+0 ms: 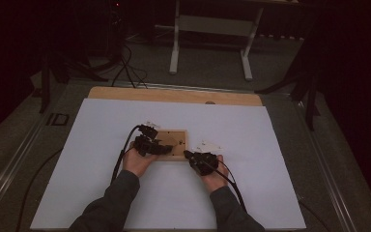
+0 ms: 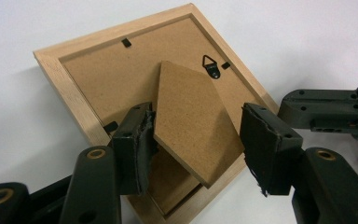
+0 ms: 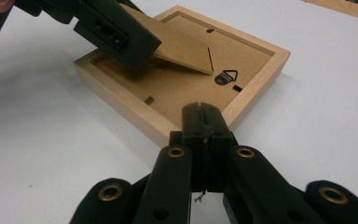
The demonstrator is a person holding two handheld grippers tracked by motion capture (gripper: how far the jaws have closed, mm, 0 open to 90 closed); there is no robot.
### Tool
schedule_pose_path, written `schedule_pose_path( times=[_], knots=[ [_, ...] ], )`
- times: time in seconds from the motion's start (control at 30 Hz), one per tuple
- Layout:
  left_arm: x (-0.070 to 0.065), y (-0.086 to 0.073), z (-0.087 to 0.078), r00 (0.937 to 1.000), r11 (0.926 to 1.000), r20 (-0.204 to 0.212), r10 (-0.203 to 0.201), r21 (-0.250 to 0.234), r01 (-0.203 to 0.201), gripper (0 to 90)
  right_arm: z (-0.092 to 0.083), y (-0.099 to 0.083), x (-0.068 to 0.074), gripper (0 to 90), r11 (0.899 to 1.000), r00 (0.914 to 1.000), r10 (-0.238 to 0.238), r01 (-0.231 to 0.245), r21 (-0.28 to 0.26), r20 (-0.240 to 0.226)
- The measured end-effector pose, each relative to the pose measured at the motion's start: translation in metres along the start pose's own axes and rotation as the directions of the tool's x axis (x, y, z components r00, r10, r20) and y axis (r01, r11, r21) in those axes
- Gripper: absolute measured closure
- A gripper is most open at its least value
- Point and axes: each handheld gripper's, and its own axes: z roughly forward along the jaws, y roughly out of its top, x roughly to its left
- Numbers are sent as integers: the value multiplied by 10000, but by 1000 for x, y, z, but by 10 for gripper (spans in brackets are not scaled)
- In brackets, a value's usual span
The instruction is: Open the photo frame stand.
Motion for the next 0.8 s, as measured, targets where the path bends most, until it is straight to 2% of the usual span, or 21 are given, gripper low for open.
schedule_pose_path(
  times=[0.17,0.33,0.4,0.5,0.7,0.8],
  knots=[
    [2,1,0,9997,9999,169,-148,60,147,513,0,0,0,900,10000,10000,-26,26,5,9],
    [3,2,0,9995,9997,241,-217,152,213,525,0,0,0,899,10000,10000,-43,43,3,8],
    [2,2,0,9998,9998,147,-112,163,110,527,0,0,0,899,10000,10000,12,-12,14,-8],
    [-2,2,-1,9999,9999,-87,108,8,-108,528,0,1,-3,885,9994,9992,349,-348,66,-204],
    [-8,1,-2,9978,9984,-427,506,-233,-516,527,-5,2,-7,846,9991,9994,354,-354,213,6],
    [-12,1,-4,9951,9962,-597,784,-329,-805,527,-11,5,-11,782,9989,9989,463,-463,65,74]
  ],
)
